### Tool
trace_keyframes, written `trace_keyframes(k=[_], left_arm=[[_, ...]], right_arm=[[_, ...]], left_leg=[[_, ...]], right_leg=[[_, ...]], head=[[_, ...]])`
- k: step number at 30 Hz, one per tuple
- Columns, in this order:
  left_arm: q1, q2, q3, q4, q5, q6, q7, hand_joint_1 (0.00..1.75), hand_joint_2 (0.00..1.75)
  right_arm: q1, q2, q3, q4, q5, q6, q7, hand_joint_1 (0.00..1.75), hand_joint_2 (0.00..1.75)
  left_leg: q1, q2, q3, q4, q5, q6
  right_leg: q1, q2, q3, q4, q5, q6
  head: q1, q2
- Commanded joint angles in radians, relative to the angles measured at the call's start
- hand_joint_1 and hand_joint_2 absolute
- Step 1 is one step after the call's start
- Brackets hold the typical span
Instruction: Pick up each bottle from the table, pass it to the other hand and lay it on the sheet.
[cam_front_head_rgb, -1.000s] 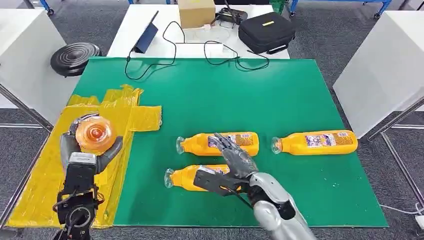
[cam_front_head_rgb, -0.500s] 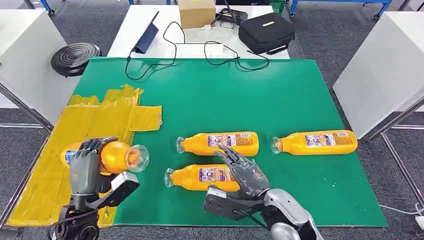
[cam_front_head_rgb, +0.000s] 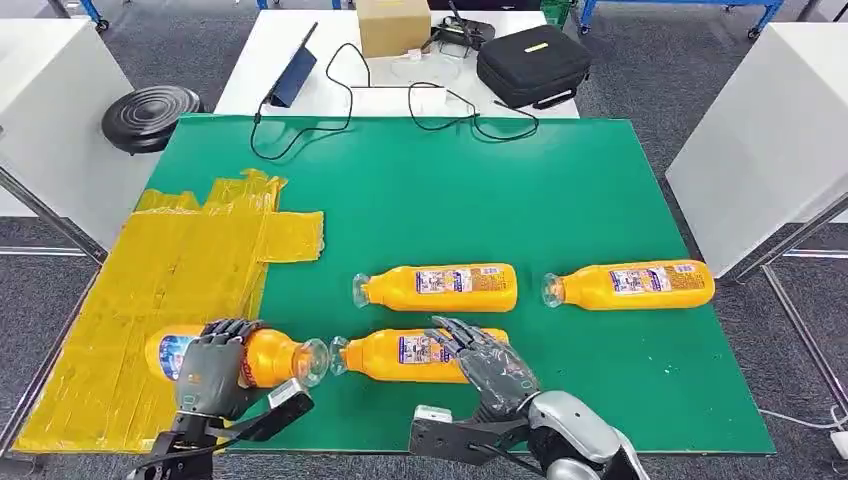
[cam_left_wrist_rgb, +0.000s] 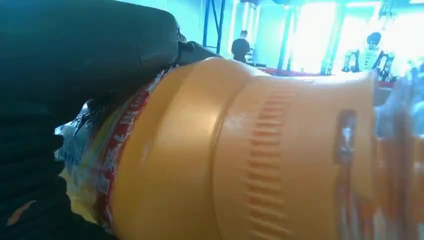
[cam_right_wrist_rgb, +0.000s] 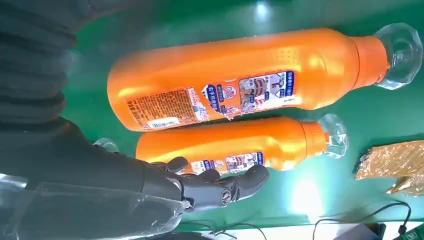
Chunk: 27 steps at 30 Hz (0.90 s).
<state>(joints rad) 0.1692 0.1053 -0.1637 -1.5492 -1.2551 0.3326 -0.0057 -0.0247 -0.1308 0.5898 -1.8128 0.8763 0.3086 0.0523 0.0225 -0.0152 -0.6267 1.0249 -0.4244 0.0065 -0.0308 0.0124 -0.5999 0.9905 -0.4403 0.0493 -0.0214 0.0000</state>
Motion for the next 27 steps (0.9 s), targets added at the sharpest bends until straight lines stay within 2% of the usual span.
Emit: trace_keyframes(k=[1,2,9,10,12,13,19,24,25,27], left_arm=[[-0.019,0.026,-0.04,0.081,0.015,-0.039,0.018,1.75,1.75],[-0.02,0.03,-0.046,0.093,0.017,-0.042,0.019,1.75,1.75],[-0.087,0.018,-0.061,0.208,-0.012,-0.083,0.044,1.75,1.75],[-0.093,0.016,-0.059,0.218,-0.03,-0.078,0.053,0.02,1.75],[-0.109,0.007,-0.048,0.238,-0.061,-0.067,0.062,0.0,1.75],[-0.115,-0.002,-0.039,0.244,-0.084,-0.06,0.087,0.0,0.0],[-0.129,-0.056,0.015,0.223,-0.092,-0.042,0.076,0.0,0.0],[-0.13,-0.057,0.006,0.216,-0.075,-0.044,0.055,0.0,0.0],[-0.124,-0.056,0.006,0.205,-0.064,-0.04,0.054,0.0,0.0],[-0.12,-0.051,0.0,0.199,-0.051,-0.044,0.051,0.0,0.0]], right_arm=[[-0.015,-0.039,0.016,0.037,0.005,0.01,-0.005,0.0,1.75],[-0.017,-0.045,0.014,0.051,0.01,0.004,-0.01,0.0,1.75],[-0.044,-0.042,0.0,0.119,0.015,-0.003,-0.029,0.0,1.75],[-0.045,-0.043,0.001,0.121,0.018,-0.003,-0.028,0.0,1.75],[-0.043,-0.044,-0.004,0.124,0.025,-0.009,-0.021,0.0,1.75],[-0.041,-0.042,-0.008,0.125,0.031,-0.012,-0.015,0.0,1.75],[-0.037,-0.042,-0.029,0.153,0.048,-0.027,0.01,0.0,1.75],[-0.043,-0.048,-0.025,0.185,0.045,-0.056,0.008,0.0,1.75],[-0.032,-0.055,-0.024,0.175,0.038,-0.064,0.004,0.0,1.75],[-0.019,-0.064,-0.02,0.161,0.031,-0.073,0.003,0.0,1.75]], left_leg=[[0.0,0.0,0.003,-0.001,0.0,0.001],[0.0,0.002,0.008,-0.002,-0.002,0.002],[0.0,0.001,0.005,-0.002,0.0,0.001],[0.0,0.0,0.004,-0.002,0.0,0.001],[0.0,0.001,0.007,-0.003,0.0,0.001],[0.0,0.001,0.006,-0.003,0.0,0.001],[0.0,0.0,0.007,-0.002,0.0,0.002],[0.0,0.0,0.005,-0.002,0.0,0.001],[0.0,0.001,0.009,-0.003,-0.001,0.002],[0.0,0.0,0.004,-0.001,0.0,0.001]], right_leg=[[0.0,-0.001,0.003,-0.001,0.0,-0.002],[0.002,-0.002,0.008,-0.003,-0.002,-0.005],[0.0,-0.001,0.005,-0.002,0.0,-0.003],[0.0,-0.002,0.004,-0.002,0.0,-0.002],[0.001,-0.002,0.008,-0.003,0.0,-0.004],[0.001,-0.002,0.007,-0.003,0.0,-0.003],[0.001,-0.003,0.008,-0.003,0.0,-0.004],[0.001,-0.001,0.005,-0.002,0.0,-0.002],[0.002,-0.002,0.01,-0.004,0.0,-0.005],[0.001,-0.001,0.005,-0.001,0.0,-0.002]], head=[[0.0,0.0],[0.0,0.0],[0.0,0.0],[0.0,0.0],[0.0,0.0],[0.0,0.0],[0.0,0.0],[0.0,0.0],[0.0,0.0],[0.0,0.0]])
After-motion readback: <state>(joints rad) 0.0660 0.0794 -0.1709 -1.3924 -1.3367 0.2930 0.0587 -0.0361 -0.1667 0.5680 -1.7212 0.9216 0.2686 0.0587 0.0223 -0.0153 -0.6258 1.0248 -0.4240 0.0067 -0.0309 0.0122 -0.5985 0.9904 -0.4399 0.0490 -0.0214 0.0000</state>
